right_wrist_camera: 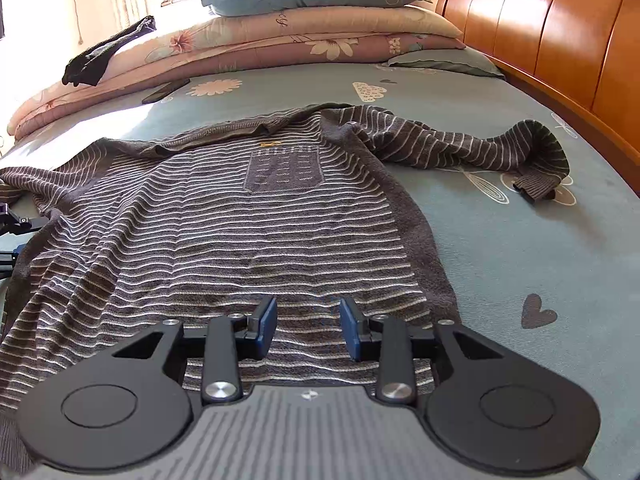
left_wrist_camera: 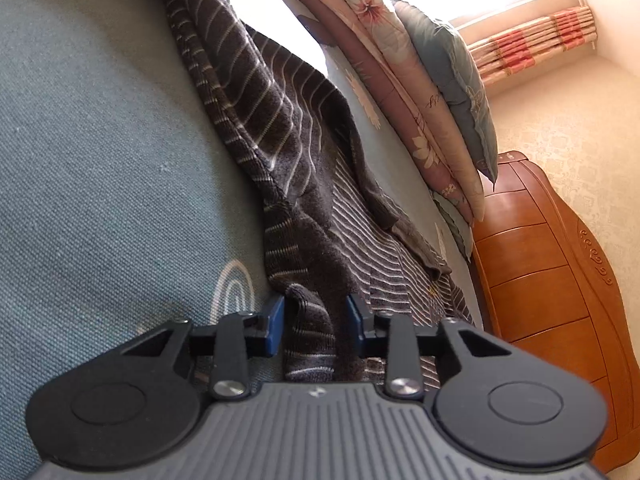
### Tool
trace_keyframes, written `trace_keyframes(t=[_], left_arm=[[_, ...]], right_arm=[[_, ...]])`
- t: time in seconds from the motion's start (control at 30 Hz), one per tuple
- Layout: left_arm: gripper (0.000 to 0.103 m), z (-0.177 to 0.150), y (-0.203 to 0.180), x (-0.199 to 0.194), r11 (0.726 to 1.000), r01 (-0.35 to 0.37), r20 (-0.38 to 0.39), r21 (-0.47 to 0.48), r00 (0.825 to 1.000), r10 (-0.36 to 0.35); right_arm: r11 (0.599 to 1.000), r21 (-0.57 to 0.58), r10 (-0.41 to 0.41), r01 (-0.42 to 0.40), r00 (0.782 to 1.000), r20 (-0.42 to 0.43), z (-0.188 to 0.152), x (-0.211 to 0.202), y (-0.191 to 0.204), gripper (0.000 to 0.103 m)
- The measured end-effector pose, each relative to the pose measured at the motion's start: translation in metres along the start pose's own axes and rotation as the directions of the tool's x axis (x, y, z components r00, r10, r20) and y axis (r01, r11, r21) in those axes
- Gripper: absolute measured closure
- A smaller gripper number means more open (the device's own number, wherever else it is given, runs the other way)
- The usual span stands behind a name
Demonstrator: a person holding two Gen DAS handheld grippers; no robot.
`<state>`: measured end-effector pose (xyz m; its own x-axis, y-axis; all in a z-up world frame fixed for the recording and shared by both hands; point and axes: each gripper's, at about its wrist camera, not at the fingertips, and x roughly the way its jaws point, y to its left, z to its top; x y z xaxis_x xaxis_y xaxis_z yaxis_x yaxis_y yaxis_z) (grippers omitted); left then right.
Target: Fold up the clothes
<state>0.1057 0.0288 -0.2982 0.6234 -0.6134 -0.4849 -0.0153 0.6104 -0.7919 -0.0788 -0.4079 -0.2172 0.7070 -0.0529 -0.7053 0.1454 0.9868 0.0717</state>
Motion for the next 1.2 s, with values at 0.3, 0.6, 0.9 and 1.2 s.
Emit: trace_keyframes(t=[0.3, 0.6, 0.9, 1.2], left_arm=[[0.098, 0.000, 0.002, -0.003, 1.000, -0.008, 0.048, -0.018, 0.999, 0.009], [0.093, 0.004, 0.020, -0.007, 0.993, 0.085, 0.006, -0.085, 0.996, -0.085], [0.082, 0.004, -0.004, -0.029, 0.998, -0.035, 0.093, 0.045, 0.995, 0.030], [0.081, 0.003, -0.019, -0.036, 0.993, -0.068, 0.150, 0.097, 0.987, 0.053]], right_arm=[[0.991, 0.102, -0.094, 0.089, 0.994, 0.048, -0.012, 0.000, -0.041, 0.048], [0.972, 0.184, -0.156, 0.149, 0.987, 0.025, -0.020, 0.010, -0.080, 0.033], [0.953, 0.287, -0.123, 0.098, 0.990, 0.071, -0.042, 0.023, -0.098, 0.031], [0.973, 0.167, -0.175, 0.163, 0.982, 0.065, -0.042, 0.033, -0.073, 0.020]])
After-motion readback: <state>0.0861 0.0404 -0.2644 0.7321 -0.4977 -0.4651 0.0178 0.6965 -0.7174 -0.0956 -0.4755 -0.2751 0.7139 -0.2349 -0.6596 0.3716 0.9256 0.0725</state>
